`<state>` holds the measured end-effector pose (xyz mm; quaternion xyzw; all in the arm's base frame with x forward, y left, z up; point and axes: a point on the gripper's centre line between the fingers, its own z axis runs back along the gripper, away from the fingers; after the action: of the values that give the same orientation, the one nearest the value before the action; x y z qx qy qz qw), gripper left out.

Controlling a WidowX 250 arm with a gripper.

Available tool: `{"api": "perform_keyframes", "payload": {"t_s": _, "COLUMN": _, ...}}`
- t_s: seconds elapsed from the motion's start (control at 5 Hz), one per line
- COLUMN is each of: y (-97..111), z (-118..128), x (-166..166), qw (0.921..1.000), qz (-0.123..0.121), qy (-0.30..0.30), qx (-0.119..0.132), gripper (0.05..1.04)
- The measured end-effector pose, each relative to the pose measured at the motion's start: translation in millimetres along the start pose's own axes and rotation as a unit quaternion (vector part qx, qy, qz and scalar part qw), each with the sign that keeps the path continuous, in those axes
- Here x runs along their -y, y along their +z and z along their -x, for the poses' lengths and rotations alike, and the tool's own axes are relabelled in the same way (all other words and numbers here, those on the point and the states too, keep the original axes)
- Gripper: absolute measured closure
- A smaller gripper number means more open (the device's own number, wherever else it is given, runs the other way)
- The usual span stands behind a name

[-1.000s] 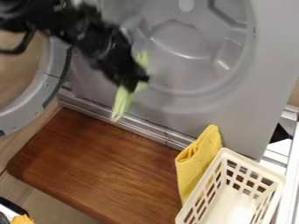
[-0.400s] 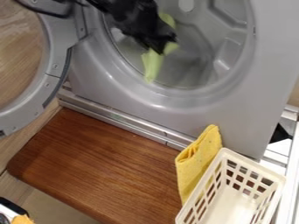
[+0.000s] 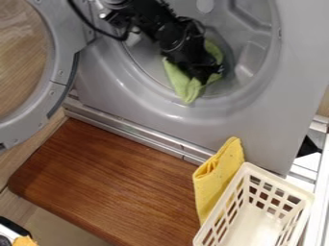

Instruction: Put the green cloth in the washing machine

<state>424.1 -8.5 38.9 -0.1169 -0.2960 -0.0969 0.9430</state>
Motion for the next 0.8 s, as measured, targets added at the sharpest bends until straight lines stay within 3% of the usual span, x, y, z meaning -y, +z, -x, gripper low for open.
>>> {"api": "perform_keyframes", "payload": {"t_s": 0.2, "y": -1.2, "z": -1.6, "x": 2.0, "qw": 1.0, "qz": 0.003, "qy": -0.006, "qx": -0.006, "gripper": 0.739}}
{"api": "perform_keyframes", "payload": {"t_s": 0.6, "y": 5.3, "z": 8.4, "x": 7.2, "qw": 0.9999, "qz": 0.009, "qy": -0.003, "qx": -0.013, "gripper": 0.174}}
{"api": "perform_keyframes", "payload": {"t_s": 0.8, "y": 9.0, "z": 10.2, "x": 7.5, "qw": 0.9997, "qz": 0.016, "qy": 0.001, "qx": -0.02, "gripper": 0.081}}
